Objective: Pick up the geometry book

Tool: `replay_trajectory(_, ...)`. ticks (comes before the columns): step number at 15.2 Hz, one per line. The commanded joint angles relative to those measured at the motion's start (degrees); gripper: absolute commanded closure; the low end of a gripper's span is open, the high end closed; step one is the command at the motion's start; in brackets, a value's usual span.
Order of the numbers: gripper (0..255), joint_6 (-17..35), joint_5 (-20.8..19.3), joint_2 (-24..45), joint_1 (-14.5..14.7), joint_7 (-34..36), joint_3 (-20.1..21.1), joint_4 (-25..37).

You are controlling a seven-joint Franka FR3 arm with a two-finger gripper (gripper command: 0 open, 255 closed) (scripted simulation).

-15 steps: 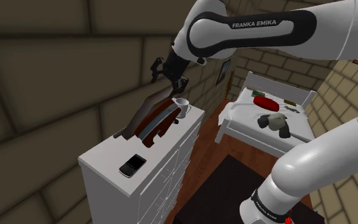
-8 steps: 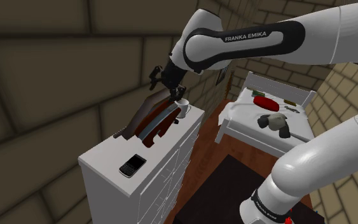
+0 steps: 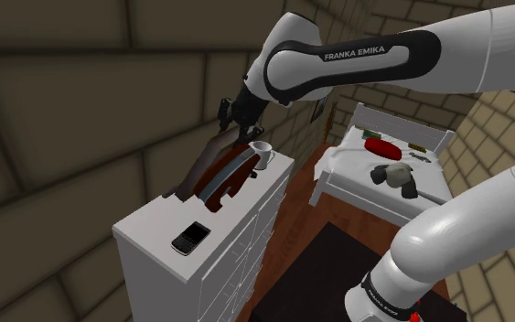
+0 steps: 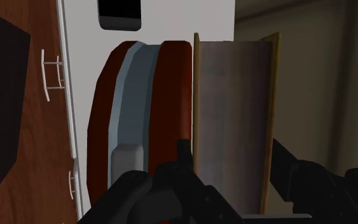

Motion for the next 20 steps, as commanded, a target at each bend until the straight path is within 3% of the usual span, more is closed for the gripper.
replay_trajectory(1, 255, -0.18, 0.03, 0.22, 0.09, 0.06, 0.17, -0.33)
replay_trajectory(20, 255, -11.95, -1.39, -1.07, -0.75, 1.28, -1.37, 10.18)
